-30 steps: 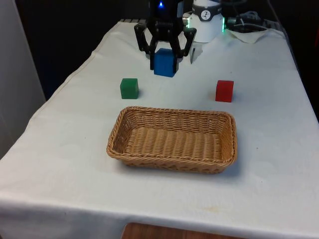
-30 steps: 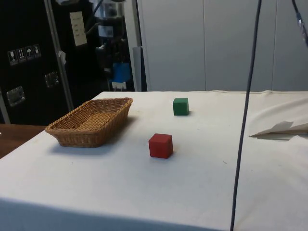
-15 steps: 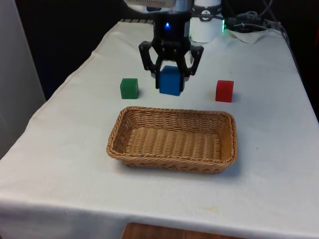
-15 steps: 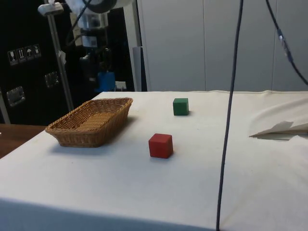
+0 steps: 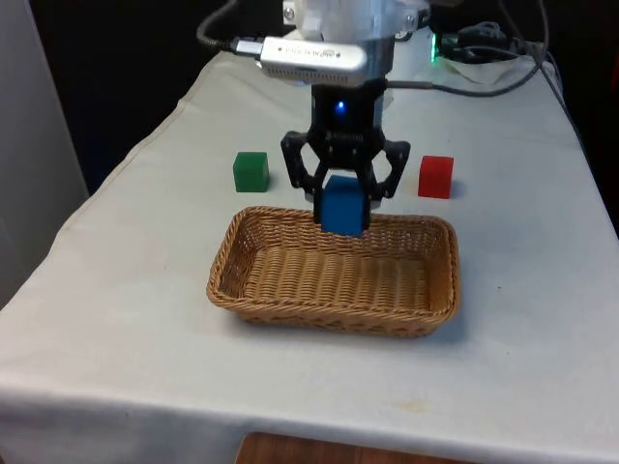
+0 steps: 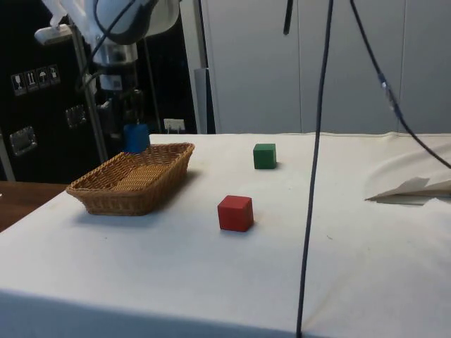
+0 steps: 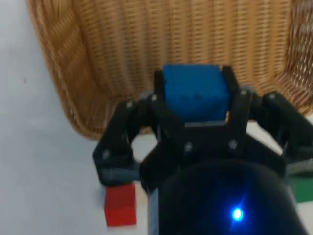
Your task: Pick up the blue cube and place it into the basket.
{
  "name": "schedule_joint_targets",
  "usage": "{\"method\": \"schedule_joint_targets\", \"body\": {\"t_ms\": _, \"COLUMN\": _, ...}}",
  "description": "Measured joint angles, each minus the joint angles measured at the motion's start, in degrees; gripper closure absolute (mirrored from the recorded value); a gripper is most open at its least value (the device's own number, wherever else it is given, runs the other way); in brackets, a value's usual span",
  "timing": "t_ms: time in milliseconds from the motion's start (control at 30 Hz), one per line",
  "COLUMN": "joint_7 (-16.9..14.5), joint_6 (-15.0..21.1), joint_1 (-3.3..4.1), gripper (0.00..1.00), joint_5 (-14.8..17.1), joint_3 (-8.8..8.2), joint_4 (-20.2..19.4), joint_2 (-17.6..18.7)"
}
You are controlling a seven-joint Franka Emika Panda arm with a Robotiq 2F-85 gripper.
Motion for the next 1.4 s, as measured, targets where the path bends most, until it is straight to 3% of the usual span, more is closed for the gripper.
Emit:
{"method": "schedule_joint_targets", "body": {"t_ms": 300, "joint_7": 0.00, "joint_6": 1.38, "joint_1": 0.06, "gripper": 0.98, "joint_5": -0.06, "joint_3": -0.06, "joint_4": 4.93, "joint_2": 5.10}}
{"method": "schedule_joint_targets", "body": {"t_ms": 633, "joint_7": -0.23, "joint_6": 4.13, "joint_1": -0.17, "gripper": 0.98, "joint_5": 1.15, "joint_3": -0.06, "joint_4": 6.65, "joint_2": 8.19}}
{"method": "schedule_joint_targets", "body": {"t_ms": 1167, "joint_7": -5.67, "joint_6": 6.59, "joint_1": -1.26, "gripper": 0.98, "joint_5": 9.22, "joint_3": -0.06, "joint_4": 6.65, "joint_2": 10.94}}
{"method": "schedule_joint_targets", "body": {"t_ms": 1400, "joint_7": -6.76, "joint_6": 6.59, "joint_1": -1.38, "gripper": 0.98, "joint_5": 10.66, "joint_3": -0.06, "joint_4": 6.65, "joint_2": 11.06}}
